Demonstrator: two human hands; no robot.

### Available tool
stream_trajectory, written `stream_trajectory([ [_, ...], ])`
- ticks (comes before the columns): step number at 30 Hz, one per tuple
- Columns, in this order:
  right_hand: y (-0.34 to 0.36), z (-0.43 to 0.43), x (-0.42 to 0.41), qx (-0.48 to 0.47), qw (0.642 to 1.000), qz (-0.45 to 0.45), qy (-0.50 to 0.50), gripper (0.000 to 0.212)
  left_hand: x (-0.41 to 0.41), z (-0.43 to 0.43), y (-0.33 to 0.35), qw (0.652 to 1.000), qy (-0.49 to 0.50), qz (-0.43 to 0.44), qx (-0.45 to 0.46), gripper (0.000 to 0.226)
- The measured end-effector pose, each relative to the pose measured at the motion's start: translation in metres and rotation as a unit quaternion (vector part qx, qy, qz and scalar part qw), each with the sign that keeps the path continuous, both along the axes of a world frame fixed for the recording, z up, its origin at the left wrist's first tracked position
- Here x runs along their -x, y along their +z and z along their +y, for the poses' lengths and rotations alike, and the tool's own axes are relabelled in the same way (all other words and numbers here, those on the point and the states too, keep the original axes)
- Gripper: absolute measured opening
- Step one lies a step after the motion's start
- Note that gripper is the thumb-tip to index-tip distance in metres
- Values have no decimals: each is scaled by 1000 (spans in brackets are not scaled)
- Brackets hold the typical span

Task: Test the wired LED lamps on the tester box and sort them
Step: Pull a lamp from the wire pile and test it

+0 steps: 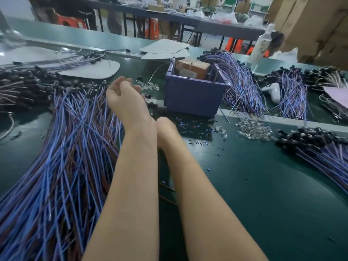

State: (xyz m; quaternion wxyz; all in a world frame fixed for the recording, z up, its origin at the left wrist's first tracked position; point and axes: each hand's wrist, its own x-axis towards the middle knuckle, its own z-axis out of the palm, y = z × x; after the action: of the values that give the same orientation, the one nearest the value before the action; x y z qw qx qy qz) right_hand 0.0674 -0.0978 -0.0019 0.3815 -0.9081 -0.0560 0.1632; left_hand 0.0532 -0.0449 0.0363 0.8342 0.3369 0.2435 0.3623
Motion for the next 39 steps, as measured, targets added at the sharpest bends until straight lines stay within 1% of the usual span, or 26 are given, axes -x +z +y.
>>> stream_trajectory([
  [2, 3, -17, 0, -116, 991, 58, -23, 31, 2, -7, 4, 1000, -7, -25, -14, 11],
  [4, 5, -33, 1, -243, 965, 92, -28, 25, 3, -19, 8, 996, -61, -52, -30, 6],
  [6, 5, -47, 4, -293, 952, 80, 24, 19, 3, -34, 13, 984, -154, -68, -64, 2],
  [8, 2, -58, 7, -340, 936, 67, 62, 22, 5, -51, 16, 962, -235, -71, -119, 11],
  [11, -2, -71, 12, -412, 909, 33, 44, 27, 8, -65, 19, 920, -349, -112, -138, 25],
  [12, -2, -77, 13, -468, 883, 27, 19, 27, 8, -67, 18, 893, -409, -127, -140, 28],
  [14, -2, -95, 13, -592, 805, 14, -48, 8, 12, -71, 13, 806, -547, -112, -194, 37],
  [15, -2, -106, 12, -622, 778, 0, -90, 25, 14, -74, 8, 752, -607, -73, -246, 44],
  [16, -2, -117, 11, -629, 768, -9, -126, 43, 17, -80, 2, 694, -652, -17, -304, 52],
  [17, -1, -129, 11, -610, 774, -46, -164, 46, 18, -86, -5, 640, -680, 43, -354, 60],
  [18, -1, -139, 9, -605, 769, -83, -188, 37, 17, -92, -11, 599, -697, 98, -382, 67],
  [20, 0, -159, 6, -623, 739, -136, -216, 25, 13, -100, -25, 560, -712, 185, -381, 79],
  [21, 2, -167, 6, -646, 715, -139, -229, 22, 11, -102, -31, 562, -711, 212, -365, 82],
  [22, 4, -174, 7, -670, 689, -140, -237, 20, 9, -104, -37, 580, -704, 227, -342, 84],
  [23, 4, -179, 8, -687, 668, -143, -248, 19, 7, -105, -42, 618, -688, 225, -307, 82],
  [25, 4, -186, 7, -705, 641, -148, -265, 18, 2, -110, -51, 731, -629, 170, -204, 64],
  [27, 0, -189, 6, -685, 645, -162, -296, 17, -3, -114, -57, 838, -535, 75, -79, 36],
  [28, -3, -189, 5, -667, 651, -173, -319, 17, -5, -113, -59, 875, -483, 29, -24, 22],
  [29, -7, -191, 3, -646, 654, -182, -351, 18, -7, -110, -60, 898, -440, -11, 18, 13],
  [31, -14, -195, -1, -585, 669, -185, -420, 22, -9, -102, -60, 920, -384, -55, 54, 17],
  [32, -18, -197, -2, -537, 693, -184, -445, 25, -10, -99, -61, 927, -365, -66, 57, 20],
  [33, -21, -199, -3, -463, 738, -182, -456, 28, -11, -97, -62, 934, -347, -71, 53, 23],
  [35, -29, -202, -4, -257, 831, -205, -449, 32, -12, -97, -63, 945, -320, -65, 26, 26],
  [36, -31, -202, -2, -169, 844, -245, -446, 31, -12, -98, -64, 949, -312, -55, 11, 27],
  [37, -28, -200, 1, -122, 838, -300, -440, 27, -12, -100, -64, 950, -309, -45, 1, 27],
  [39, -20, -186, 7, -112, 826, -407, -374, 18, -12, -103, -65, 946, -323, -26, -1, 28],
])
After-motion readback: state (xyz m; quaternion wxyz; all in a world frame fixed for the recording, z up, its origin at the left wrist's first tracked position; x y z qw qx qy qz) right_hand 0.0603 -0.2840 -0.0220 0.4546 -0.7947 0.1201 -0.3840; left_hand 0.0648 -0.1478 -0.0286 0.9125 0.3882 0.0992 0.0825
